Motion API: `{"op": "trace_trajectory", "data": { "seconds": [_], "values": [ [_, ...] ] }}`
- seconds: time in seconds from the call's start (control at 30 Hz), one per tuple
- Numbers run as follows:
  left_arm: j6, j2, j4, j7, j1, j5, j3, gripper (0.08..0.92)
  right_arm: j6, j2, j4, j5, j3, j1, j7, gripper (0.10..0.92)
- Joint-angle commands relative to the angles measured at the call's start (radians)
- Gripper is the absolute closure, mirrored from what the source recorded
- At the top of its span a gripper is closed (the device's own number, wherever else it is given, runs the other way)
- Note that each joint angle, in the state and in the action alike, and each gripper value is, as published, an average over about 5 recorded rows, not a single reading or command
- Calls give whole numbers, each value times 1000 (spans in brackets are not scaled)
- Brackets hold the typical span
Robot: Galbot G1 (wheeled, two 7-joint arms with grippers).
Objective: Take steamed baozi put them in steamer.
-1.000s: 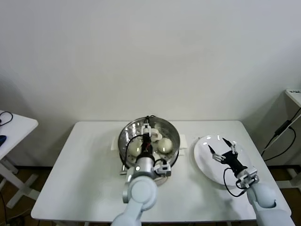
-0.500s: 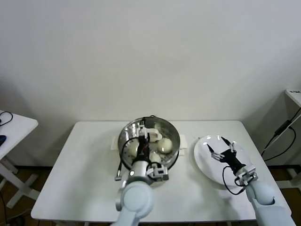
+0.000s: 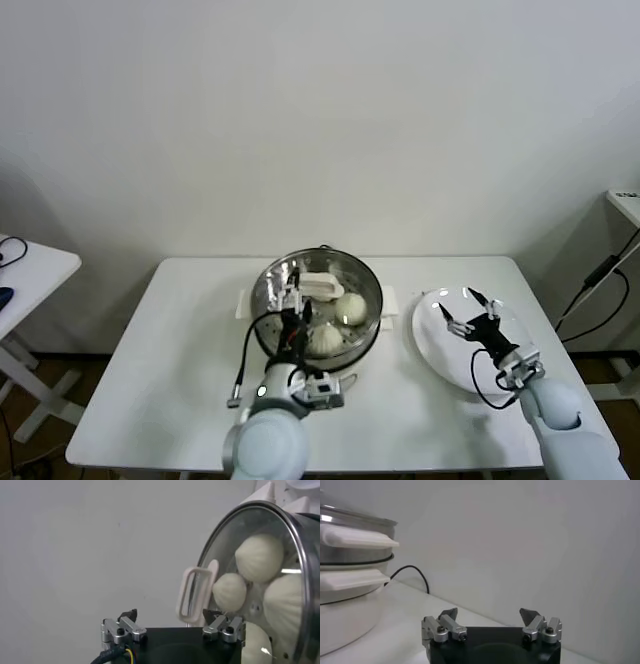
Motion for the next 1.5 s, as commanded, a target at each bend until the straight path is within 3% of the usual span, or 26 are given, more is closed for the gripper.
{"op": "trace_trajectory", "data": {
  "seconds": [0.03, 0.27, 0.43, 0.63, 0.93, 1.5],
  "values": [
    [-28, 53, -114, -27, 94, -94, -80, 177, -2, -3, 9, 4, -4, 5, 3, 203],
    [-74, 94, -162, -159, 137, -262, -223, 177, -3, -4, 29, 17, -3, -4, 10, 203],
    [-98, 113, -157, -301, 154, -701, -322, 177, -9, 2, 63, 44, -5, -27, 20, 203],
    [-248, 105, -136, -410, 190, -1107, -467, 177, -5, 14, 90, 66, 10, -59, 36, 203],
    [-423, 69, -41, -408, 269, -1480, -623, 177, -16, 27, 198, 115, 35, -157, 79, 203],
    [-562, 38, 108, -315, 342, -1637, -729, 177, 9, 28, 326, 227, 50, -298, 87, 203]
  ]
}}
